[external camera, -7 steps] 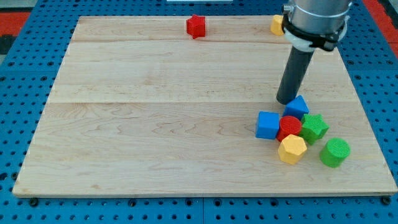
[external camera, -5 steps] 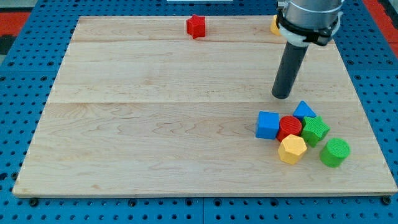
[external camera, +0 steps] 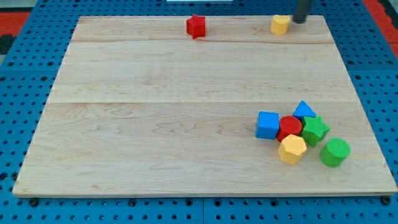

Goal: Place the yellow heart above the blue cube

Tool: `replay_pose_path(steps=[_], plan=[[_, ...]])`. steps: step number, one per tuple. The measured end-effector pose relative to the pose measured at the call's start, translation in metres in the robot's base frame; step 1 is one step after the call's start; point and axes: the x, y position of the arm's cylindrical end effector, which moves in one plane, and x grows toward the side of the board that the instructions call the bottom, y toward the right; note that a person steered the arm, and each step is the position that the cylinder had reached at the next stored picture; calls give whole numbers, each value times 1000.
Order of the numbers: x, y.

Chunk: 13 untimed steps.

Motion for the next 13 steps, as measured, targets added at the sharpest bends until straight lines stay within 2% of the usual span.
replay_pose_path(steps=[1,2,3,4,5,6,7,8,9,10,11,12,13], plan=[[40,-94],[98,-116],[108,-144],[109,-201],[129,-155],[151,-84],[201,-35],[215,-59],[181,-76],[146,-149],[116,-262],[29,-268],[-10,-240]])
